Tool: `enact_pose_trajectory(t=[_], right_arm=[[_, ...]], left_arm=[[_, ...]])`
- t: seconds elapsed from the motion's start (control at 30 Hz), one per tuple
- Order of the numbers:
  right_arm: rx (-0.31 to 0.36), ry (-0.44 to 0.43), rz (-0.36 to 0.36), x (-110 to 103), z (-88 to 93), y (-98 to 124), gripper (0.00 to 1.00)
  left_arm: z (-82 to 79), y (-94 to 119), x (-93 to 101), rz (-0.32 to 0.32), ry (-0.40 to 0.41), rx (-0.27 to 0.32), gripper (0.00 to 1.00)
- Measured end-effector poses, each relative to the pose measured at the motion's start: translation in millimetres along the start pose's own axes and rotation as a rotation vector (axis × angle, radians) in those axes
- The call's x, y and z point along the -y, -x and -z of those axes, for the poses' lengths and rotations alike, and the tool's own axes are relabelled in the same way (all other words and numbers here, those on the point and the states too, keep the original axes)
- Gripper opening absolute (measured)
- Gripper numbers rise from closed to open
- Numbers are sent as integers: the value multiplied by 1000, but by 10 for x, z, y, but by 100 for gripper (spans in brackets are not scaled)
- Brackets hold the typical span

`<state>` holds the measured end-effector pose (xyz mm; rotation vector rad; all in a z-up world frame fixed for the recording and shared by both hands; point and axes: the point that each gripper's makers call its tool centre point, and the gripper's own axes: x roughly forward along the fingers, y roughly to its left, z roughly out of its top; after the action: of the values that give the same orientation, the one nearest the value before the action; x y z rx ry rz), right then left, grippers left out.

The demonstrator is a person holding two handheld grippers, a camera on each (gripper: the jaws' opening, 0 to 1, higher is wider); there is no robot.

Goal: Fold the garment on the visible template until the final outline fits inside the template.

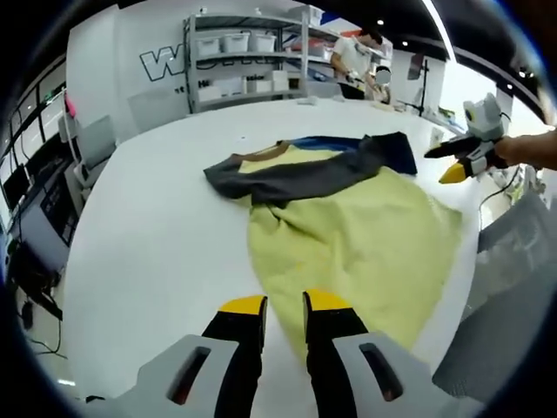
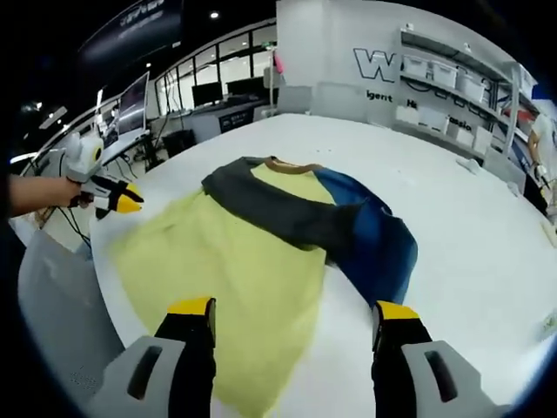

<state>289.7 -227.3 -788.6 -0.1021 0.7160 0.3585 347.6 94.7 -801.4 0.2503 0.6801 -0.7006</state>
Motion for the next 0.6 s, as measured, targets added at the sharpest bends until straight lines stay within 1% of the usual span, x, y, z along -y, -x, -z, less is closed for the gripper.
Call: enact_pose_trajectory(t=[0.3, 0.43, 0.53, 0.6], right_arm=[[-29, 2, 3, -54, 232, 102, 67], [-50, -2, -11, -89, 339, 123, 62], [-70, 8, -8, -94, 440, 141, 59], [-90, 5, -15, -113, 504, 157, 54]], left_arm=[[130, 78, 87, 8, 6, -17, 23], [196, 128, 155, 14, 17, -27, 23], [267, 143, 190, 18, 18, -43, 24], [319, 154, 192, 14, 35, -60, 24]])
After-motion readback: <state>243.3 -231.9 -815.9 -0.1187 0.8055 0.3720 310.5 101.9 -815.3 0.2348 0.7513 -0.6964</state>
